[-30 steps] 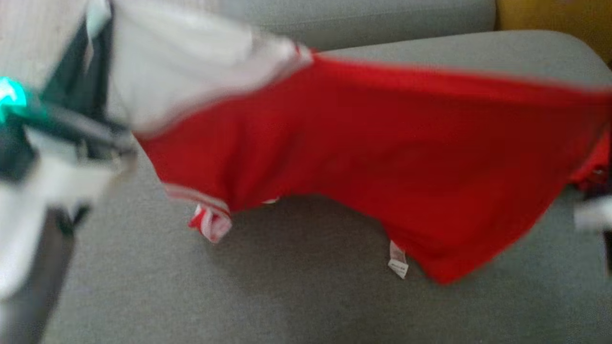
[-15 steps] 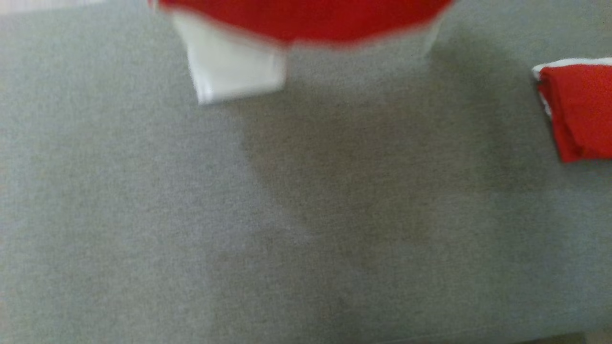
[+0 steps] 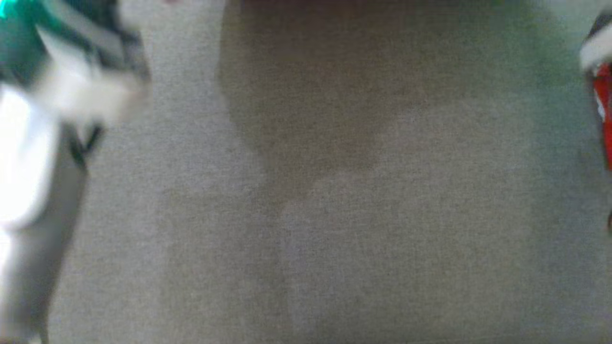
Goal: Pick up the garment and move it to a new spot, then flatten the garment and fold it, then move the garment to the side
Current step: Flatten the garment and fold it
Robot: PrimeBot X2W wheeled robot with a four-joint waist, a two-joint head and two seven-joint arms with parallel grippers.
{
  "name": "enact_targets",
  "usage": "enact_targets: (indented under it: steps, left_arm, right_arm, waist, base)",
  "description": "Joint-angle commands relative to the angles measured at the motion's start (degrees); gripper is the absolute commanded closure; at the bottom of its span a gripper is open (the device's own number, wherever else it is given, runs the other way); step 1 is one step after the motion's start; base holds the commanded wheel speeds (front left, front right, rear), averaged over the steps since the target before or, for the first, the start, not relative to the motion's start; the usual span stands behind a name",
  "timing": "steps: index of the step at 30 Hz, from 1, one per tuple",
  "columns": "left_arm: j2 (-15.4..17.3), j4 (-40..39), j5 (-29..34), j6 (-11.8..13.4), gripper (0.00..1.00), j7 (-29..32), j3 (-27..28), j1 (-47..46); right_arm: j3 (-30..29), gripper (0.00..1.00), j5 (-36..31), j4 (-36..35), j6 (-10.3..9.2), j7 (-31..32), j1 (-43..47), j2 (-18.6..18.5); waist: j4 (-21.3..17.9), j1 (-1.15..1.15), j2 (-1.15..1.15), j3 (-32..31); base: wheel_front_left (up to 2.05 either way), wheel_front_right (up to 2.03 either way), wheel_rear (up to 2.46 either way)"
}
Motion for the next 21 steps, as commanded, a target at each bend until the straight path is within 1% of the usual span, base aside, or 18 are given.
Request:
enact_targets:
  steps: [1, 2, 4, 7, 10, 15, 16, 18, 21]
  left_arm:
    - [3.5, -5.5, -0.7, 0.1, 1.0, -0.1, 2.7, 5.7]
    - [3.6, -7.3, -0.5, 0.2, 1.0, -0.1, 3.2, 10.4]
    - [5.0, -11.0, 3.2, 0.5, 1.0, -0.1, 2.3, 19.9]
    - [4.5, -14.4, 6.7, 1.7, 1.0, -0.1, 0.2, 33.5]
    - [3.4, -14.0, 8.3, 2.0, 1.0, -0.1, -1.7, 43.4]
    - [0.7, -12.2, 6.2, 1.7, 1.0, -0.1, -0.9, 52.6]
    - [0.7, -12.2, 6.2, 1.7, 1.0, -0.1, -0.9, 52.6]
    - [0.0, -12.3, 4.8, 1.4, 1.0, -0.1, 0.2, 55.1]
    - [-0.3, -13.4, 3.9, 1.1, 1.0, -0.1, 2.2, 58.0]
  right_arm:
    - [-0.6, 1.0, 1.5, -1.7, -0.05, -0.7, 4.8, -1.0]
    - [-0.4, 1.0, 2.1, -2.0, -0.05, -0.7, 7.7, -1.0]
    - [0.4, 1.0, 3.6, -3.0, -0.05, -0.7, 13.6, -0.9]
    - [1.0, 1.0, 5.1, -5.2, -0.05, -0.8, 22.0, -1.2]
    - [0.2, 1.0, 5.8, -8.5, -0.05, -0.8, 29.3, -1.2]
    - [-2.3, 1.0, 6.2, -16.0, -0.05, 1.4, 40.7, -0.4]
    - [-2.3, 1.0, 6.2, -16.0, -0.05, 1.4, 40.7, -0.4]
    - [-4.0, 1.0, 5.9, -19.6, -0.05, 2.6, 45.7, 0.0]
    - [-7.2, 1.0, 5.1, -25.7, -0.05, 4.6, 52.9, 0.6]
  waist:
    - [0.6, -0.02, 0.0, -2.3]
    - [0.5, -0.02, 0.0, -3.2]
    - [0.2, -0.02, 0.0, -4.9]
    - [-0.1, -0.02, 0.0, -7.2]
    - [-0.2, -0.02, 0.0, -9.2]
    - [0.0, -0.02, 0.0, -12.6]
    - [0.0, -0.02, 0.0, -12.6]
    - [0.3, -0.02, 0.0, -13.8]
    - [0.6, -0.02, 0.0, -14.7]
  base:
    - [0.0, 0.0, 0.0]
    - [0.0, 0.0, 0.0]
    - [0.0, 0.0, 0.0]
    - [0.0, 0.0, 0.0]
    - [0.0, 0.0, 0.0]
    - [0.0, 0.0, 0.0]
    - [0.0, 0.0, 0.0]
    - [0.0, 0.0, 0.0]
    - [0.0, 0.0, 0.0]
